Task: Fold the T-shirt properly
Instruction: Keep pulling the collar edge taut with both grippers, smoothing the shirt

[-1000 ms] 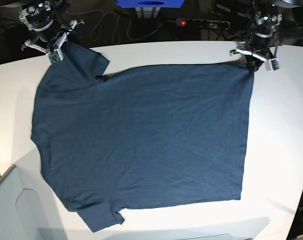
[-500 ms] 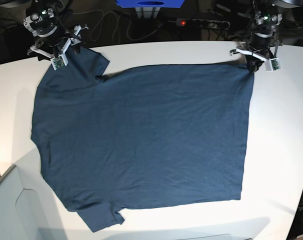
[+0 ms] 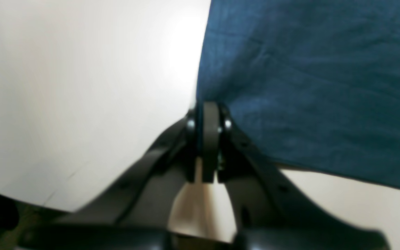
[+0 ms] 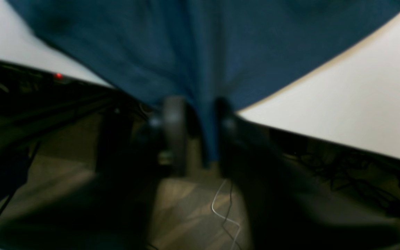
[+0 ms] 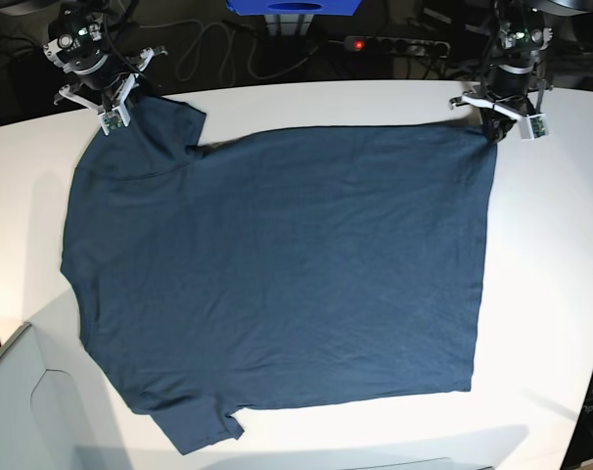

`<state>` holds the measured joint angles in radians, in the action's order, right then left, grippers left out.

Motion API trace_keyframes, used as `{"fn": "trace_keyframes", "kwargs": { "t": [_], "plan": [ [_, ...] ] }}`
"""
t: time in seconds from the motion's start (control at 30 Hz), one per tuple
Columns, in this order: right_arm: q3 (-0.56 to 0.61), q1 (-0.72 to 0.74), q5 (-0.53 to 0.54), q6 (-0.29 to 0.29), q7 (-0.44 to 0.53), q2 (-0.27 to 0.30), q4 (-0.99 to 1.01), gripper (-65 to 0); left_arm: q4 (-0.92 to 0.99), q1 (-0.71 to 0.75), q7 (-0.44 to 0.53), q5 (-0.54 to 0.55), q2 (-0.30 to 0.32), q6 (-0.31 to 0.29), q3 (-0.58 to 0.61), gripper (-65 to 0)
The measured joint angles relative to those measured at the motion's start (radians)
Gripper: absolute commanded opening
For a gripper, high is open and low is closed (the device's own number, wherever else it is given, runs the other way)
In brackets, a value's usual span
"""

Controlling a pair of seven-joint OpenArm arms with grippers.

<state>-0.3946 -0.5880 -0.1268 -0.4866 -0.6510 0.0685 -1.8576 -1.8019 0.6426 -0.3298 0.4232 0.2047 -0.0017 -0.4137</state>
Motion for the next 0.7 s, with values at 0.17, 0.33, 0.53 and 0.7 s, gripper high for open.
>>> {"fn": "trace_keyframes", "kwargs": {
  "t": [0.17,0.33,0.53,0.7],
  "plan": [
    [-0.002,-0.003,-0.001,0.000,0.001,0.000,-0.002,-65.0,0.000,0.000,0.000,0.000,0.000,0.000,0.000,-65.0],
    [-0.003,-0.034,-0.004,0.000,0.006,0.001,-0.039,-64.9,0.000,0.008,0.000,0.000,0.001,0.000,0.000,-65.0],
    [-0.004,-0.082,-0.008,-0.001,0.007,0.000,-0.126,-64.9,-0.014,0.059,0.000,0.000,0.000,0.000,0.000,-65.0],
    [-0.037,-0.105,-0.002,0.000,0.006,0.001,-0.149,-64.9,-0.018,0.067,0.003,0.000,-0.001,0.000,0.000,-65.0]
  ]
}}
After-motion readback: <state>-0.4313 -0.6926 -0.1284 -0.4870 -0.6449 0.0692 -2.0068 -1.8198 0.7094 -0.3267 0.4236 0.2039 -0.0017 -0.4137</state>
